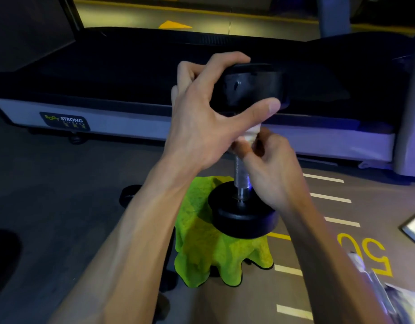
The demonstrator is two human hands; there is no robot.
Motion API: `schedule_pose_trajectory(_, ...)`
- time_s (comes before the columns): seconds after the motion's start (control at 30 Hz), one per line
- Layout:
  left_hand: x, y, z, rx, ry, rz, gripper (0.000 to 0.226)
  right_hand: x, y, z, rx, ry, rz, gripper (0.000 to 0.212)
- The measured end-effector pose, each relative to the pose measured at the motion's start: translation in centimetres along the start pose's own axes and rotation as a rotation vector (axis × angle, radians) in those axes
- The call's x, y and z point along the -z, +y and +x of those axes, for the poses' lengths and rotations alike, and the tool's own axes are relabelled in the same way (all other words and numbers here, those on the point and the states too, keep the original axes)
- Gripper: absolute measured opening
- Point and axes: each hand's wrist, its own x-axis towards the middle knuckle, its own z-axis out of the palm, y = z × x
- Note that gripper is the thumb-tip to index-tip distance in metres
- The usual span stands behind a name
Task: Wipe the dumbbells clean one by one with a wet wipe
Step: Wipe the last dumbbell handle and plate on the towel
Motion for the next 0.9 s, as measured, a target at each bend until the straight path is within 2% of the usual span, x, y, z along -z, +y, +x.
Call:
schedule_pose_trajectory(0.17, 0.6, -0.6, -0.3, 0.03, 0.018, -0.029, 0.064, 0.3, 4.4, -2.6, -0.086, -0.314, 0.004, 0.053)
schedule_pose_trajectory(0.3, 0.6, -0.6, -0.9, 0.03, 0.013, -0.042, 0.066, 0.5, 4.8, -3.0, -0.081, -0.342, 0.051, 0.04)
schedule_pose_trajectory(0.4, 0.5, -1.4, -2.5, 0.011, 0.007, -0.089, 0.088, 0.3, 4.8, -3.5, -0.076, -0.319, 0.074, 0.033)
schedule_pose_trajectory(0.47, -0.3, -2.6, -4.3, 0.119, 0.012, -0.174, 0.108, 0.3, 4.6, -3.7, -0.059, -0.317, 0.061, 0.032)
schedule_pose_trajectory(0.5, -0.9, -3.2, -5.3, 0.219, 0.018, -0.239, 0.109, 0.3, 4.5, -3.8, -0.049, -0.309, 0.041, 0.033)
schedule_pose_trajectory(0.53, -1.4, -3.8, -6.1, 0.303, 0.008, -0.296, 0.098, 0.2, 4.4, -4.0, -0.04, -0.297, 0.027, 0.033)
schedule_pose_trajectory(0.63, -2.4, -4.4, -7.9, 0.427, -0.131, -0.388, 0.042, -0.4, 4.2, -4.5, -0.012, -0.249, -0.013, 0.023)
schedule_pose_trajectory(0.67, -2.5, -4.2, -8.3, 0.465, -0.152, -0.458, 0.037, -0.6, 4.0, -4.8, 0.001, -0.229, -0.041, 0.019)
schedule_pose_trajectory(0.77, -2.3, -4.0, -8.9, 0.518, -0.146, -0.573, 0.04, -1.3, 3.4, -5.7, 0.017, -0.182, -0.073, 0.018)
schedule_pose_trajectory(0.9, -1.3, -4.8, -9.2, 0.574, -0.049, -0.634, 0.039, -2.3, 2.7, -5.8, 0.034, -0.129, 0.013, 0.022)
